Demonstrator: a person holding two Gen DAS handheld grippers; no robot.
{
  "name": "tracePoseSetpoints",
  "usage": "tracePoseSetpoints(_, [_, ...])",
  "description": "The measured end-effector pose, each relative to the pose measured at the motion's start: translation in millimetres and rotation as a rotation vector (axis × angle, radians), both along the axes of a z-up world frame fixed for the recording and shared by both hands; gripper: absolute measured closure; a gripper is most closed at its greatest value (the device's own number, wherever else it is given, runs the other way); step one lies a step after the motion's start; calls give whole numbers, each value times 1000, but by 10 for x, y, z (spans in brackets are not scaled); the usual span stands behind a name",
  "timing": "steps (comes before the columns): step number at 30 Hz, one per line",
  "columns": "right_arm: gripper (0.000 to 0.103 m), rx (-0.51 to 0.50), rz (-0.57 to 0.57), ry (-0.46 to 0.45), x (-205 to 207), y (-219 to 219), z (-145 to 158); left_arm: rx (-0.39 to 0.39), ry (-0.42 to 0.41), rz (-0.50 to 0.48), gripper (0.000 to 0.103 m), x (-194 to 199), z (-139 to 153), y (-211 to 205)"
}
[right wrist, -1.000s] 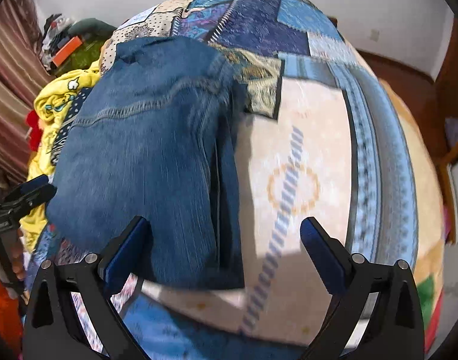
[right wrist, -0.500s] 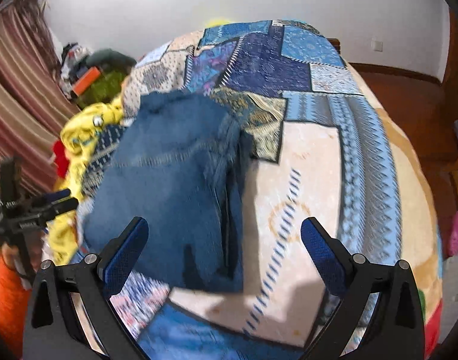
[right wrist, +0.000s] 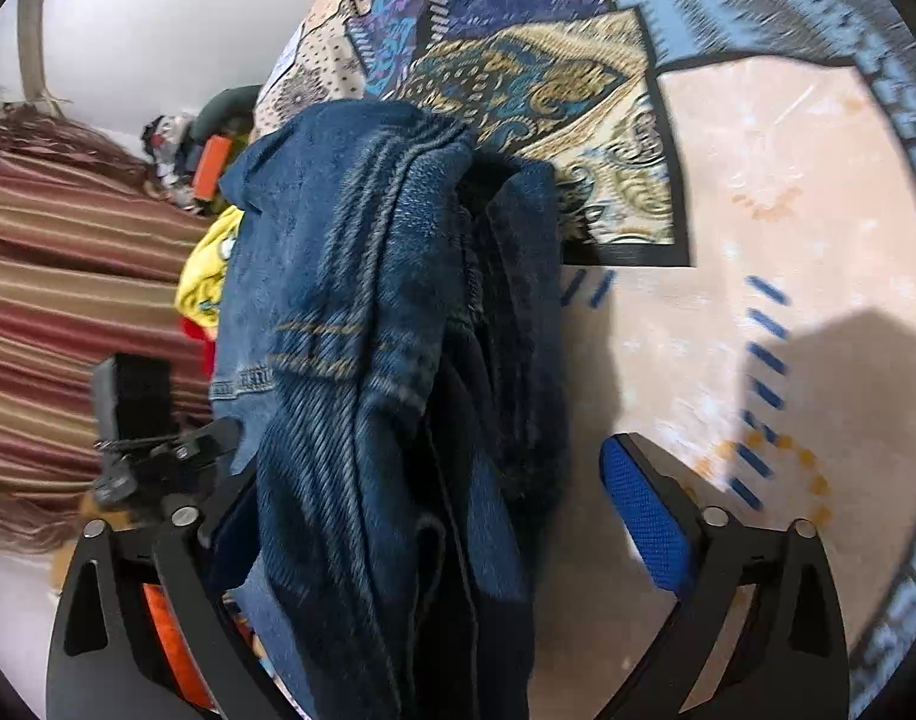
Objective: Fold large clothes
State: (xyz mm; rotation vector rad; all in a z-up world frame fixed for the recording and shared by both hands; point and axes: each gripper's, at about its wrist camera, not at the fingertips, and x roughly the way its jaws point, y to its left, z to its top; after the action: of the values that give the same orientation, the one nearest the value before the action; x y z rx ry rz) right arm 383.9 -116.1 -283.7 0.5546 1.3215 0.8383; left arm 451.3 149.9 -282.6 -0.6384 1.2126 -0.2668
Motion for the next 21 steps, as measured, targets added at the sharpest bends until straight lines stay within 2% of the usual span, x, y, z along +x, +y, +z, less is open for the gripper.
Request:
tracePoseSetpoints(1, [9,16,14,-4,23,32,-14,-18,7,-3,2,39,-39,-12])
tracePoseSetpoints(3, [20,30,25,-11,58,68,1,-36,4,-5,2,98,-70,-43])
tracePoseSetpoints(4, [23,35,22,-5,81,94,-7,-35,-3,-3,4,103,-64,-51])
tracePoseSetpoints(7, [29,55,-13,33,106,107,-32,-14,-33,8,16,79,-15,-118])
tracePoseSetpoints(11, [54,59,-28,44,31,104,32,12,-66,27,31,-10,52,-145])
tracePoseSetpoints(13, [60,64,-40,55,3,103,73,31,-85,19,43,-82,158,-193])
tracePoseSetpoints(16, [66,15,-37,-13,-94,196,314,47,-109,5,52,-144,378,-203])
tracePoseSetpoints(21, [69,0,-18,-124,-179,418,806,62,-222,4,55,-320,961,-26])
